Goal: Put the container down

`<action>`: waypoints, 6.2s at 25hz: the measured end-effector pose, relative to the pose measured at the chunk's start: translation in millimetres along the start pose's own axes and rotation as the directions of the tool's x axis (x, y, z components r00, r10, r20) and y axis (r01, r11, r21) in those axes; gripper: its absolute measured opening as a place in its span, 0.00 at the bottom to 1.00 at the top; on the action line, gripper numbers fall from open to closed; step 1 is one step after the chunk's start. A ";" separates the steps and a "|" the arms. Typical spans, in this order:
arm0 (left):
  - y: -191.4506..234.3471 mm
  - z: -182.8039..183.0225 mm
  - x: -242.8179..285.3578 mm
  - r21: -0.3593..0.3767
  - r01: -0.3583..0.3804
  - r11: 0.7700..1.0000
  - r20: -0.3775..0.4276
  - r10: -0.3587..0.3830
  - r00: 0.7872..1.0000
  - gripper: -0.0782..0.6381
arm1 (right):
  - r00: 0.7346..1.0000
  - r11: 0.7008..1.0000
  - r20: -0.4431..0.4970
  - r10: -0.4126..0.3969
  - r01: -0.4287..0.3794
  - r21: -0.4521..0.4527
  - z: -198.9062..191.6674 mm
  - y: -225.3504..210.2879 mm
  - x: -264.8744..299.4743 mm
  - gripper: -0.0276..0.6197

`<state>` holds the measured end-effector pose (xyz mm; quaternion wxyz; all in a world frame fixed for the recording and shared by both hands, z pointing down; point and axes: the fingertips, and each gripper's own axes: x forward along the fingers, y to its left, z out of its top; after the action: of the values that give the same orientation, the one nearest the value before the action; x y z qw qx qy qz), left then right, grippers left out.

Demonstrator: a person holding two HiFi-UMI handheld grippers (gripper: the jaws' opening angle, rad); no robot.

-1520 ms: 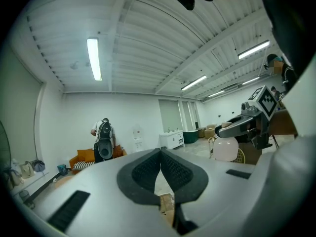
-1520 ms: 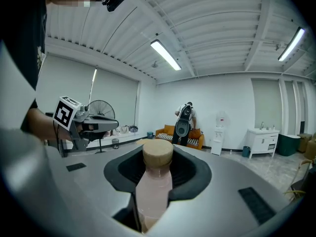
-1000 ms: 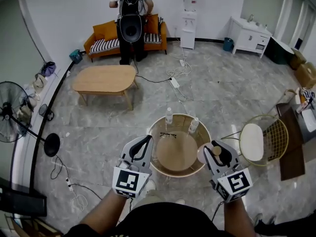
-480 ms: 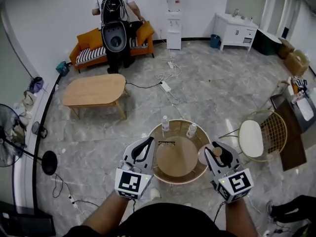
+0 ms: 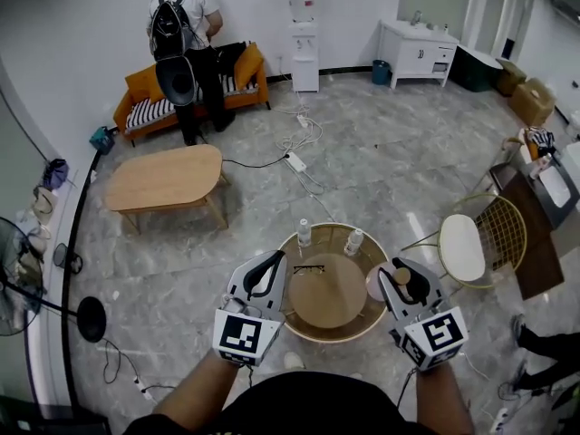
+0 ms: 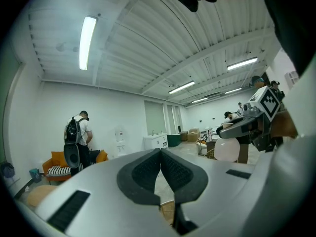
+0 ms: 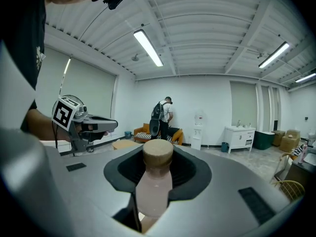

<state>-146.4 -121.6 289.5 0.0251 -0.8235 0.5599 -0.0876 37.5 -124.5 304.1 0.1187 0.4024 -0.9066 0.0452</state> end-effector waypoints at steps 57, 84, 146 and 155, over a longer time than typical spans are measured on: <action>4.8 -67.6 88.6 -0.025 0.087 0.996 -0.058 -0.089 0.994 0.13 | 0.986 0.999 -0.156 0.051 -0.049 0.019 -66.8 -27.6 87.9 0.25; -30.6 -139.3 120.3 -0.003 0.112 0.994 -0.122 -0.111 0.986 0.13 | 0.969 0.995 -0.228 0.091 -0.080 0.057 -171.7 -36.6 114.6 0.25; -52.2 -307.2 203.6 -0.053 0.078 0.996 -0.220 -0.088 0.972 0.13 | 0.888 0.990 -0.441 0.131 -0.098 0.097 -444.5 -76.0 220.9 0.24; -43.8 -330.0 212.6 -0.075 0.042 0.996 -0.233 -0.059 0.971 0.13 | 0.894 0.992 -0.443 0.073 -0.020 0.125 -472.6 -89.9 238.8 0.24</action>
<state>-87.0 -283.7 644.8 -0.0721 -0.8218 0.5405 -0.1653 33.8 -272.6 820.3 0.2984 0.3658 -0.8604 0.1922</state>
